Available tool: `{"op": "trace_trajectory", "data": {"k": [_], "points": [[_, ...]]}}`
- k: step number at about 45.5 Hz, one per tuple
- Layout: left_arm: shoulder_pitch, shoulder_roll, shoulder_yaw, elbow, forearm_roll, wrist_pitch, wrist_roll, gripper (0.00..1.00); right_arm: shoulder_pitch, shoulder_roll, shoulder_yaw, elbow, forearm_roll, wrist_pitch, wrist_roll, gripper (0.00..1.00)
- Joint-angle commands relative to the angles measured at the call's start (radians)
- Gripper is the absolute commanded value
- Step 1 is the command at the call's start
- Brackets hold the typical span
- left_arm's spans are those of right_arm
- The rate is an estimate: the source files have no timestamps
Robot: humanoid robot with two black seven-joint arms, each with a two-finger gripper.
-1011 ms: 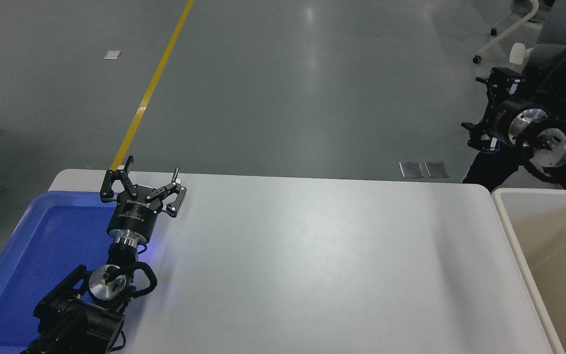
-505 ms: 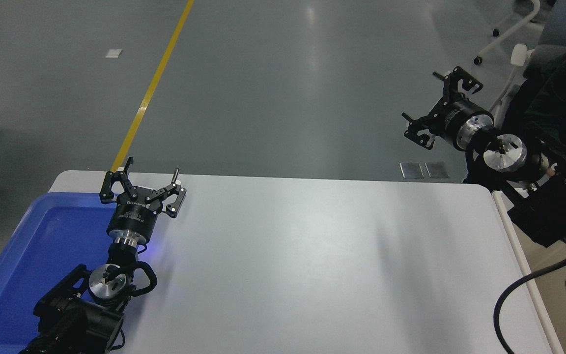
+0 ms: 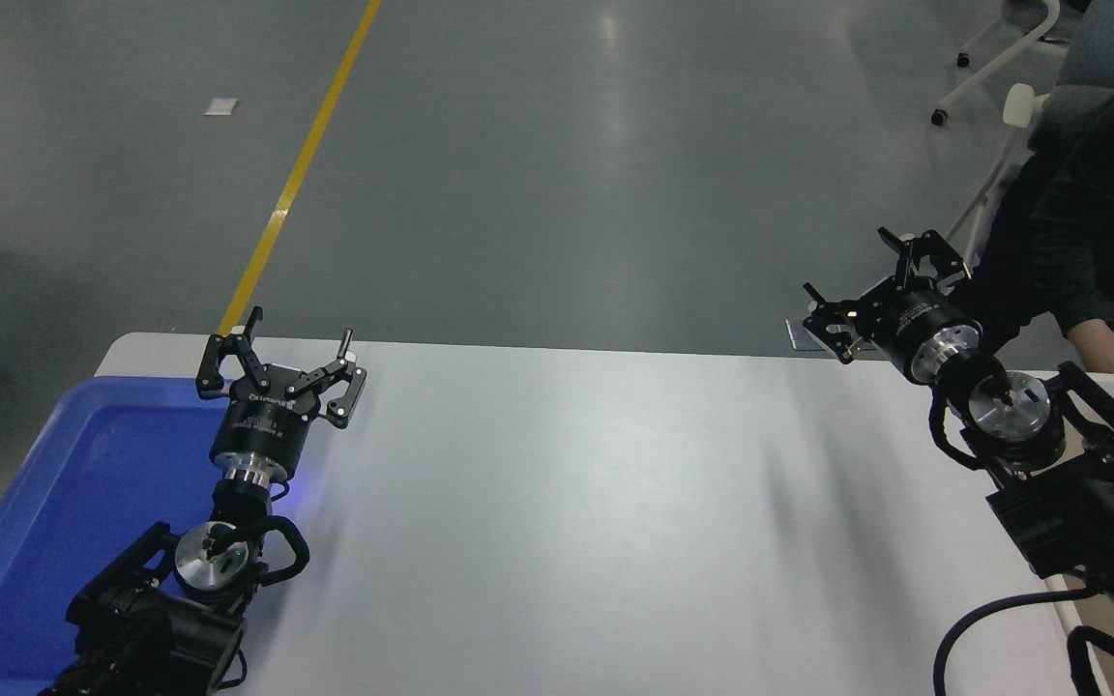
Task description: Pick up paper ball place in dustbin
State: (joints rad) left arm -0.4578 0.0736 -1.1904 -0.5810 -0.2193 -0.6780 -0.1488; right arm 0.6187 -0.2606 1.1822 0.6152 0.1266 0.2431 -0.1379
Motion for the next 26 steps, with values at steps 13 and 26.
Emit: {"op": "trace_trajectory", "data": {"k": [13, 26], "points": [[-0.001, 0.0, 0.0, 0.001, 0.0, 0.0, 0.0, 0.99, -0.07, -0.002, 0.013, -0.08, 0.053, 0.105, -0.003, 1.0], [-0.001, 0.0, 0.0, 0.001, 0.0, 0.0, 0.0, 0.99, -0.077, 0.0, 0.011, -0.094, 0.053, 0.133, -0.005, 1.0]]}}
